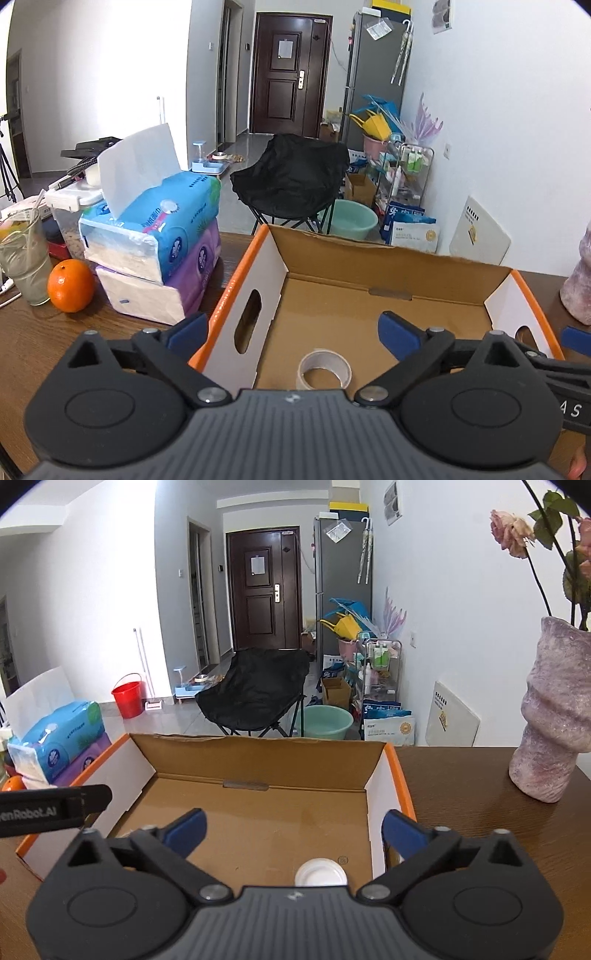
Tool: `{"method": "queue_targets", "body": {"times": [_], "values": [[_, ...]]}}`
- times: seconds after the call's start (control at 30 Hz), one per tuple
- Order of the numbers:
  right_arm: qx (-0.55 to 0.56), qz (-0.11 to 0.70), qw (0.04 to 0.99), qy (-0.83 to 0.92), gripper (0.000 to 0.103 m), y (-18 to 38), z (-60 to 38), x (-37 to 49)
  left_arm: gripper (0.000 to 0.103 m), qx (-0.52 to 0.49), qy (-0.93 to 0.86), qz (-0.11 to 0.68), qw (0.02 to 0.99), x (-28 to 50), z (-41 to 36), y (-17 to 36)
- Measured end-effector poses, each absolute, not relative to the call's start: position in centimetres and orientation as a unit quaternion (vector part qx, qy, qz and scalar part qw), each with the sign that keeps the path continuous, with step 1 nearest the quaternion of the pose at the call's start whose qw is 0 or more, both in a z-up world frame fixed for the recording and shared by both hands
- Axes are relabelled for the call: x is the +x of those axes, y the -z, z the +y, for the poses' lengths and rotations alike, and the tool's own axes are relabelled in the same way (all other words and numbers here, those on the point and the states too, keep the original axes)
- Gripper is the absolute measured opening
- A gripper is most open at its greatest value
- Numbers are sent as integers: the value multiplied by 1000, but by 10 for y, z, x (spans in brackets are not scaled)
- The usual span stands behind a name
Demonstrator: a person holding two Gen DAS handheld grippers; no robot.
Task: Organize rigid objects
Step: 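Open the right gripper to drop the cap while the left drops the tape into the box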
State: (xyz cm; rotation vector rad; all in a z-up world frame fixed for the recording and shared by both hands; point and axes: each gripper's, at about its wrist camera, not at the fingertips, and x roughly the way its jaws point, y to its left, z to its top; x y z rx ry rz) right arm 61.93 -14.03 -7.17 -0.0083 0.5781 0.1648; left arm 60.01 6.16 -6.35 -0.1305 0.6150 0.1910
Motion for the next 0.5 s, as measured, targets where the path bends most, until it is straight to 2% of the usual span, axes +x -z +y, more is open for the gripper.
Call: {"method": "queue_targets", "body": {"times": [0.5], "values": [[1,280,957,-79,103,62,-147,612,103,-70,-98,303,945,588,61,57]]}}
